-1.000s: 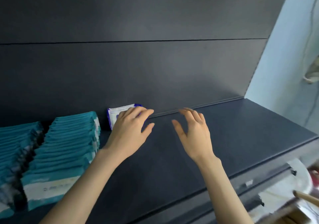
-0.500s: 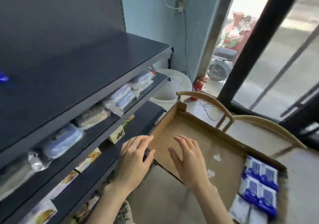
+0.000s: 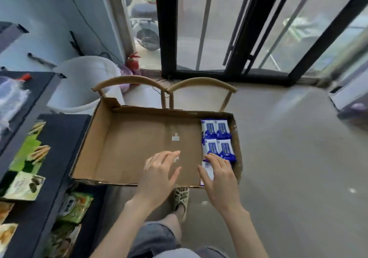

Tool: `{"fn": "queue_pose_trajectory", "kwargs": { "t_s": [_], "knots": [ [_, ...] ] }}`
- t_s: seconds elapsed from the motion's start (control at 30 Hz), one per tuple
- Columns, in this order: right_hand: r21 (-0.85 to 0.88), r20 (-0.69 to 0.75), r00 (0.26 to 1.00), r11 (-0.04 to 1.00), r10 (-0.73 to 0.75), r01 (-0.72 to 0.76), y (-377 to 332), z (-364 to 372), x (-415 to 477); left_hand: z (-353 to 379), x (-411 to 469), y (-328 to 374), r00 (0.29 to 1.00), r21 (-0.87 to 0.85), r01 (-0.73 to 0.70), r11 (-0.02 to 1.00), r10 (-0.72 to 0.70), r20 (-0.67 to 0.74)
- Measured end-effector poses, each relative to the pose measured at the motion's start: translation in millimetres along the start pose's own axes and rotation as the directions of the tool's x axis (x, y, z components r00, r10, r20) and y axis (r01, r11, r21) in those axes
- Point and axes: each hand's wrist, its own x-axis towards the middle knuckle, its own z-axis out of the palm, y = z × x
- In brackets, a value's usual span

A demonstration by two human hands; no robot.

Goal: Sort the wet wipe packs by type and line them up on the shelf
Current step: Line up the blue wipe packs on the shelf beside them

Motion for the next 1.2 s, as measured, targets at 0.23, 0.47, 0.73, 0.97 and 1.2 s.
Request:
{"fn": "queue_pose_trajectory", "kwargs": {
  "t_s": [0.23, 0.47, 0.73, 0.97, 1.2],
  "knots": [
    [0.021, -0.001, 0.977, 0.977, 0.212, -0.212, 75, -3, 70, 70, 98, 9, 0.978, -0.054, -0.021, 0.998, 0.031, 0.207],
    [-0.053, 0.192, 0.912, 0.931, 0.364, -0.360, 147, 16, 148, 150, 173, -3, 0.903, -0.071, 0.151, 0.986, -0.108, 0.415],
    [-0.104, 0.300, 0.832, 0.883, 0.467, -0.458, 238, 62, 214, 256, 233, -14, 0.781, -0.088, 0.359, 0.929, -0.248, 0.573],
    [-0.144, 0.375, 0.782, 0.865, 0.497, -0.480, 324, 118, 245, 362, 257, -27, 0.662, -0.104, 0.668, 0.737, -0.525, 0.534],
    [-0.145, 0.422, 0.770, 0.874, 0.479, -0.465, 387, 161, 252, 438, 264, -29, 0.552, -0.210, 0.834, 0.511, -0.783, 0.286]
  ]
}}
